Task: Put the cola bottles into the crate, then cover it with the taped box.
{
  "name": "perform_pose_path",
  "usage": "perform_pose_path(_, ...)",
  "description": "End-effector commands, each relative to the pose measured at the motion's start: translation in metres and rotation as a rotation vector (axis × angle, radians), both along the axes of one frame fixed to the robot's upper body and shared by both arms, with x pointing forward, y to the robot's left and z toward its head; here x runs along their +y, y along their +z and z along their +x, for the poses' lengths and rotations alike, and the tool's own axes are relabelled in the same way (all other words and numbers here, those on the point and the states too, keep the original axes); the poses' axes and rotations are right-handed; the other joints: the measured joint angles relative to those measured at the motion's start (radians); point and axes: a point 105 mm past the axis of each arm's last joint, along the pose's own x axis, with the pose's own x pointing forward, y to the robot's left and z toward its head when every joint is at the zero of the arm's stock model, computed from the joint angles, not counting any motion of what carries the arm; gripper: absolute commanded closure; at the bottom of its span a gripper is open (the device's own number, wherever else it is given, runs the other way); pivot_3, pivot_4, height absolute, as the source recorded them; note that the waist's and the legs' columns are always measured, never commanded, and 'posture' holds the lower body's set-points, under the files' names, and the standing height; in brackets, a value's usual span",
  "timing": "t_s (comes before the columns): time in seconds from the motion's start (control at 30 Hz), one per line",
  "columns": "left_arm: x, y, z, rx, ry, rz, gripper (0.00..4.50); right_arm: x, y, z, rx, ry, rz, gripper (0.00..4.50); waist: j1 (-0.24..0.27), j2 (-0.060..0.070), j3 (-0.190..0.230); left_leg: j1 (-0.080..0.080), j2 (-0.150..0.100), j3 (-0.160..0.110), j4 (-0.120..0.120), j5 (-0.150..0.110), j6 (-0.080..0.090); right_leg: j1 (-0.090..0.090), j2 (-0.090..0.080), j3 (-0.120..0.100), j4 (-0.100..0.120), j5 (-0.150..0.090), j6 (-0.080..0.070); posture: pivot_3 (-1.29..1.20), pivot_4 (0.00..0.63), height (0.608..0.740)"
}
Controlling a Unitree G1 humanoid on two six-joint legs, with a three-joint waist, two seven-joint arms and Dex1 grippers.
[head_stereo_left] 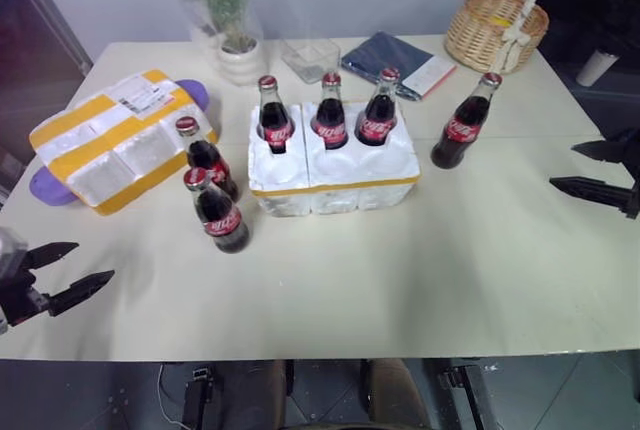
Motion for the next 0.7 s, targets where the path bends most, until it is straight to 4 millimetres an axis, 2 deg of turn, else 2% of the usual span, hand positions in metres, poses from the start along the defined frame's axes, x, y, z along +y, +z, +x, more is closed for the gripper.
perform_pose_path(0.03,0.003,0.013,0.005,-0.044,0.012,0.035,0.06,0.002,0.008,-0.001,-0.045,0.015,-0.012,0.00,0.000,0.000,0.000,0.000,0.000,0.000,0.000,0.000,0.000,0.000,0.000,0.000,0.000,0.000,0.000,0.00,0.150,0.737)
perform_pose_path(0.33,-0.005,0.022,0.018,-0.126,0.016,0.006,0.06,-0.003,0.014,0.005,-0.112,-0.029,-0.011,0.00,0.000,0.001,0.001,0.000,0.000,0.001,0.000,0.000,0.000,0.000,0.000,0.000,0.000,0.000,0.001,0.00,0.150,0.737)
perform_pose_path(0.5,-0.030,0.033,0.023,-0.142,-0.079,-0.102,0.06,-0.001,0.017,0.004,-0.069,-0.022,0.039,0.00,-0.001,0.001,0.001,0.000,0.000,0.001,0.001,0.000,0.000,0.000,0.000,0.000,0.001,0.002,0.004,0.00,0.150,0.737)
perform_pose_path(0.7,-0.066,0.042,0.031,-0.149,-0.201,-0.186,0.06,0.023,0.034,-0.001,-0.086,0.083,0.044,0.00,0.000,0.002,0.001,0.001,0.000,0.000,0.001,0.000,0.000,0.001,0.000,0.000,0.001,0.002,0.005,0.00,0.150,0.737)
